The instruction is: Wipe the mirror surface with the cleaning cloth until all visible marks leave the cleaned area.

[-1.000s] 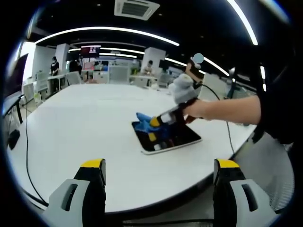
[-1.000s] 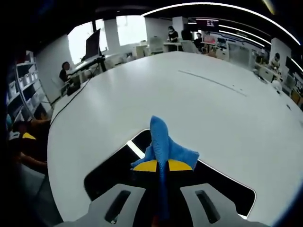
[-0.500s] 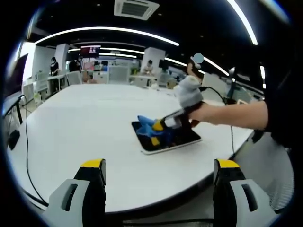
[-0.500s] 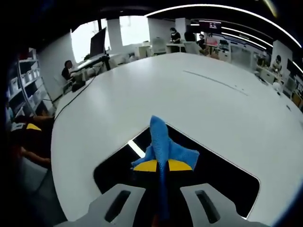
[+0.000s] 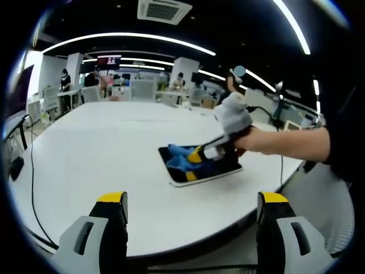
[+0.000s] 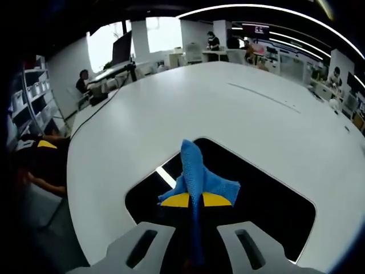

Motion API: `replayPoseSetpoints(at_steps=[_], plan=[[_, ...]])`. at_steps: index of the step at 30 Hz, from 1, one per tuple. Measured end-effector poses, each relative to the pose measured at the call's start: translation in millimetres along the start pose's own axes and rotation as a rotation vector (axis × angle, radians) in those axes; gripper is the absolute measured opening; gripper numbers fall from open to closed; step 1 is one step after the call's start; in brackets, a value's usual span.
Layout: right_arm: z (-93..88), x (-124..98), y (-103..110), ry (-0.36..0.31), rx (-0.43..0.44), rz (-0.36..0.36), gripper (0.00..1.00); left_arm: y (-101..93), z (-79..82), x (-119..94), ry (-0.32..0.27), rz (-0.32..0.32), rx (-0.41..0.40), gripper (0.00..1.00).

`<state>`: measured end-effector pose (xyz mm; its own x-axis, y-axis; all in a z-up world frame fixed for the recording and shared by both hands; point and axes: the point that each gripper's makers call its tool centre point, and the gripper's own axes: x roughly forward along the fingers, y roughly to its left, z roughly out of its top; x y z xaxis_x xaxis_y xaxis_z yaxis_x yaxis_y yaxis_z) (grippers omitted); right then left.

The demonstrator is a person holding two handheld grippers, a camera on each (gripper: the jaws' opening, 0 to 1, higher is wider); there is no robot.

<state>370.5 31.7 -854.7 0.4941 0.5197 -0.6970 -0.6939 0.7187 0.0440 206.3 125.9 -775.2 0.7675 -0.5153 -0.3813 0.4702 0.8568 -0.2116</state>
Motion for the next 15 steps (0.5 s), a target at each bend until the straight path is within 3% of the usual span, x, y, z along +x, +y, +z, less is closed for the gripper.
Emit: replayPoseSetpoints(at_steps=[15], plan=[[-13.4,-13,23,0.025,-0.021,0.031,0.00,0.4,0.0,0,-0.001,0.003,-0.001,0.94]])
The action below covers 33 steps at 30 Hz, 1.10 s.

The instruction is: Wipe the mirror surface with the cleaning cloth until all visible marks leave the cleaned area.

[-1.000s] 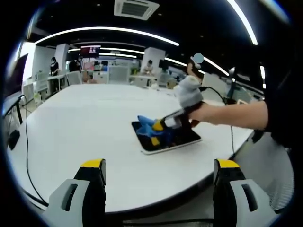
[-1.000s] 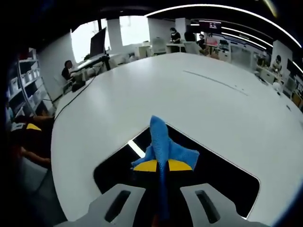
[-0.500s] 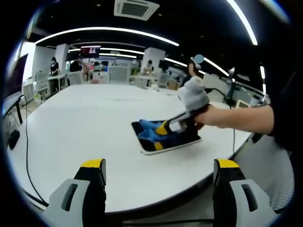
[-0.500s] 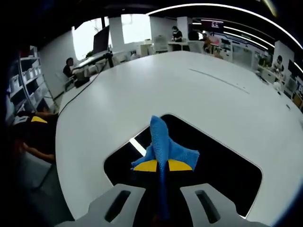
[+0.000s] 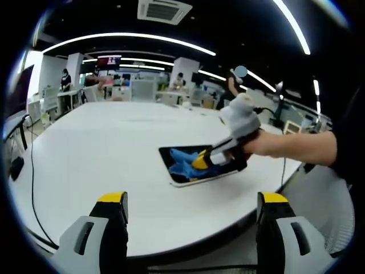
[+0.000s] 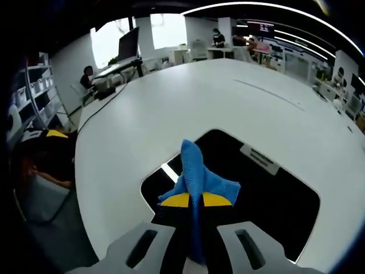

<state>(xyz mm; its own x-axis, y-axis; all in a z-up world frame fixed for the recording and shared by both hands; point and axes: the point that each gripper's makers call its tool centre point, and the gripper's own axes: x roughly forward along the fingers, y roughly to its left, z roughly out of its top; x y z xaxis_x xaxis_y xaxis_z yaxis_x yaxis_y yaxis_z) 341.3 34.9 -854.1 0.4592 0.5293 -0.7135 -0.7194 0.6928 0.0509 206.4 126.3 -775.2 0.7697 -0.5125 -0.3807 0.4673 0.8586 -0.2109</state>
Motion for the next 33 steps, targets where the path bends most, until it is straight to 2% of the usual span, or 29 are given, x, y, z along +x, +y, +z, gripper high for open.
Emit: replayPoseSetpoints(at_steps=[11,26,33], plan=[[-11.1,-9,15,-0.006,-0.007,0.023,0.00,-0.5,0.1,0,-0.001,-0.001,0.001,0.93],[-13.2,-10,17,-0.004,0.005,0.028,0.00,0.0,0.1,-1,-0.001,0.000,0.001,0.93],[-12.9,-11,17,-0.017,-0.016,0.042,0.00,1.3,0.2,-1,-0.002,0.008,-0.001,0.93]])
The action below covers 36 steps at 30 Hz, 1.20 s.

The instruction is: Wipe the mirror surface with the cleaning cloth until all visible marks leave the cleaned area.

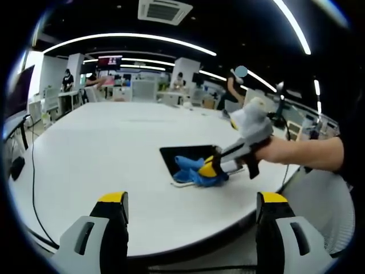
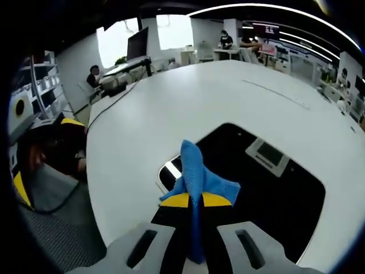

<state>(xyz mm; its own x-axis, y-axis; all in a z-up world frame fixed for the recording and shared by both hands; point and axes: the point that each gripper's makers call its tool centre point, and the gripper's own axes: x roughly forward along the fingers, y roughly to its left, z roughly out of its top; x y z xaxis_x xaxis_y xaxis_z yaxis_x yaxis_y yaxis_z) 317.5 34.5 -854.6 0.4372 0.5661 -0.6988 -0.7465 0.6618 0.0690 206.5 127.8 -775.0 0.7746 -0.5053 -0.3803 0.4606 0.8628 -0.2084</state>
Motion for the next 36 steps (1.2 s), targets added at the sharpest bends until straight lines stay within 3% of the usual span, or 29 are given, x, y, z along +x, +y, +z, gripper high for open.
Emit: replayPoseSetpoints(at_steps=[7,25,36], plan=[[-1.7,-1,-3,-0.002,-0.010,0.001,0.00,-0.2,-0.1,0,0.002,-0.001,0.002,0.93],[-23.0,-25,-34,0.018,0.048,-0.054,0.01,-0.5,-0.2,0,0.002,-0.002,0.003,0.93],[-23.7,-27,-34,0.025,0.036,-0.058,0.01,-0.8,0.2,0,0.000,-0.002,0.002,0.93]])
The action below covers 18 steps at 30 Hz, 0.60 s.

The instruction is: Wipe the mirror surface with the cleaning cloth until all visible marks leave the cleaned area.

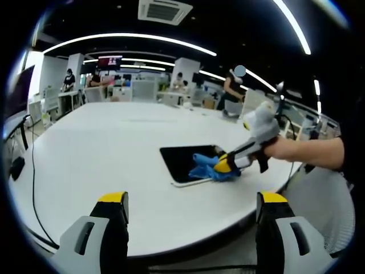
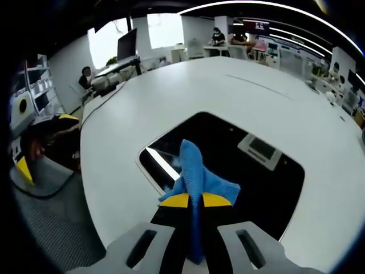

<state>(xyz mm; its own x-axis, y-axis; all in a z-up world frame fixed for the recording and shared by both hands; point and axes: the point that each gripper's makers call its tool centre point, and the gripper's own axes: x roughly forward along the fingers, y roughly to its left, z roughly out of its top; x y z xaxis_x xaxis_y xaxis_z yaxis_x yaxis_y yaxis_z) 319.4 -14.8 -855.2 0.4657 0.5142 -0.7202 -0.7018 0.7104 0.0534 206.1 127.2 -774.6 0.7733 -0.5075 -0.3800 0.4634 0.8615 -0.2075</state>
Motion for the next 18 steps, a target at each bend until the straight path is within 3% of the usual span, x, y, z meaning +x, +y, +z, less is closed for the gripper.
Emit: replayPoseSetpoints(at_steps=[18], plan=[[10.2,9,-16,0.001,0.026,-0.029,0.01,-0.3,-0.1,0,-0.004,-0.002,-0.002,0.92]])
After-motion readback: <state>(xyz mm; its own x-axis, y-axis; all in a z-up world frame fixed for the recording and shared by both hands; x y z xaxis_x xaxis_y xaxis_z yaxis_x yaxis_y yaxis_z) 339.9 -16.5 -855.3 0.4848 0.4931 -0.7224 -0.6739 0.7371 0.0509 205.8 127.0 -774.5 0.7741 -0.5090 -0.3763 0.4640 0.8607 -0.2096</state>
